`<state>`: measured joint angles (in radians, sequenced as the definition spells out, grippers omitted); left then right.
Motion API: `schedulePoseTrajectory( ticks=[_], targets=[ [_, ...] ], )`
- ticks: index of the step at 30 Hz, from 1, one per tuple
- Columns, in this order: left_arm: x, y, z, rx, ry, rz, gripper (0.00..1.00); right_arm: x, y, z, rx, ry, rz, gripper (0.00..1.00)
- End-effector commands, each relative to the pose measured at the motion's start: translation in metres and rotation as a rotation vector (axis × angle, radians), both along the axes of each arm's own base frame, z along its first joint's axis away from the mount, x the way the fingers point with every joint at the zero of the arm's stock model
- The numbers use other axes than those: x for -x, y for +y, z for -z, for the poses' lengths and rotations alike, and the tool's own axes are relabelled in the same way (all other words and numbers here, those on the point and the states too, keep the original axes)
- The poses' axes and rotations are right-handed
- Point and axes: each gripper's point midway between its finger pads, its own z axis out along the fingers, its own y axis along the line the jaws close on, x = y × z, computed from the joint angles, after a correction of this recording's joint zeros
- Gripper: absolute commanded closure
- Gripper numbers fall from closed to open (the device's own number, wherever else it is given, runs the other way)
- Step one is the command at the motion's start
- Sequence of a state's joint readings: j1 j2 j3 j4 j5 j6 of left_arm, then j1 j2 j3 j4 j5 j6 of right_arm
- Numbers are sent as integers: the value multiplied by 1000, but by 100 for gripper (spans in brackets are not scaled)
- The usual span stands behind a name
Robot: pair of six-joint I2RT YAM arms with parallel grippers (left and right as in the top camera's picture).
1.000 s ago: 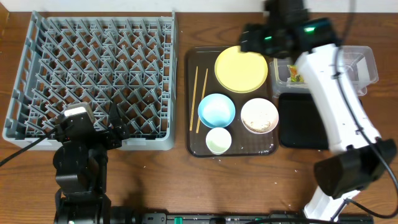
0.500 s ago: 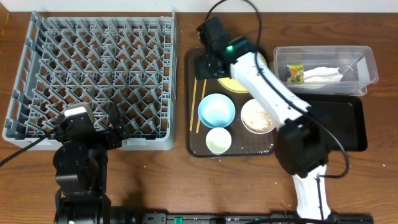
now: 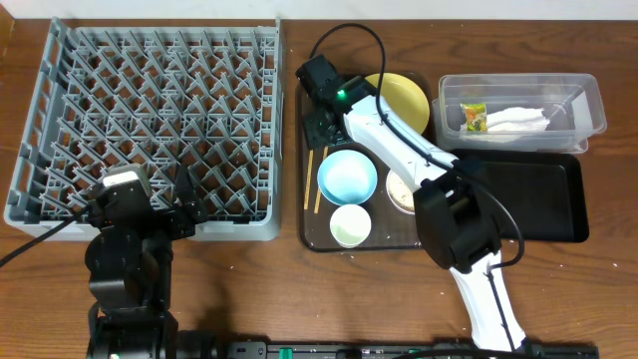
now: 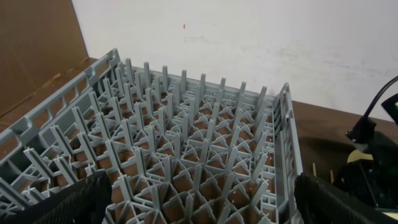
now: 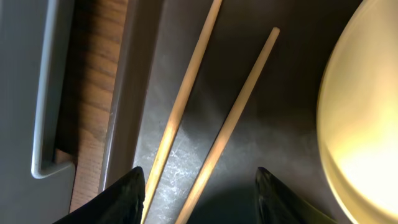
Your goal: Sort waste into correct bins and load items into the dishwasher
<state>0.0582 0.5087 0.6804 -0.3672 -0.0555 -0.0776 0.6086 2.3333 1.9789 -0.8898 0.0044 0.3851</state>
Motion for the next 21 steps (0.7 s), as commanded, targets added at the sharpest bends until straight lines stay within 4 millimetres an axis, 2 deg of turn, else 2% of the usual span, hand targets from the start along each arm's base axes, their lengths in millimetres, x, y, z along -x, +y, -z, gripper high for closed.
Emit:
schedulePoseTrajectory(
  ticks=[1, 5, 7, 9, 13, 17, 19, 21],
  targets=[
    [1, 3, -12, -9, -24, -11, 5, 2, 1, 4, 26, -5, 16, 46],
    [1, 3, -12, -9, -24, -11, 5, 5, -4, 5, 43, 10, 39, 51],
    [1, 3, -12, -9, -24, -11, 5, 8, -7, 0, 44, 16, 48, 52],
    [1, 3, -12, -9, -24, -11, 5, 10, -9, -14, 37, 13, 60, 52],
    [1, 3, -12, -9, -24, -11, 5, 12, -15, -54, 8, -28, 67, 50],
    [1, 3, -12, -9, -24, -11, 5, 17, -36, -89, 1, -49, 122, 48],
    [1, 3, -12, -9, -24, -11, 5, 23, -51, -97, 19, -25, 171, 48],
    [1, 3, -12, -9, -24, -11, 5, 34, -67, -96, 50, 29, 217, 49]
  ],
)
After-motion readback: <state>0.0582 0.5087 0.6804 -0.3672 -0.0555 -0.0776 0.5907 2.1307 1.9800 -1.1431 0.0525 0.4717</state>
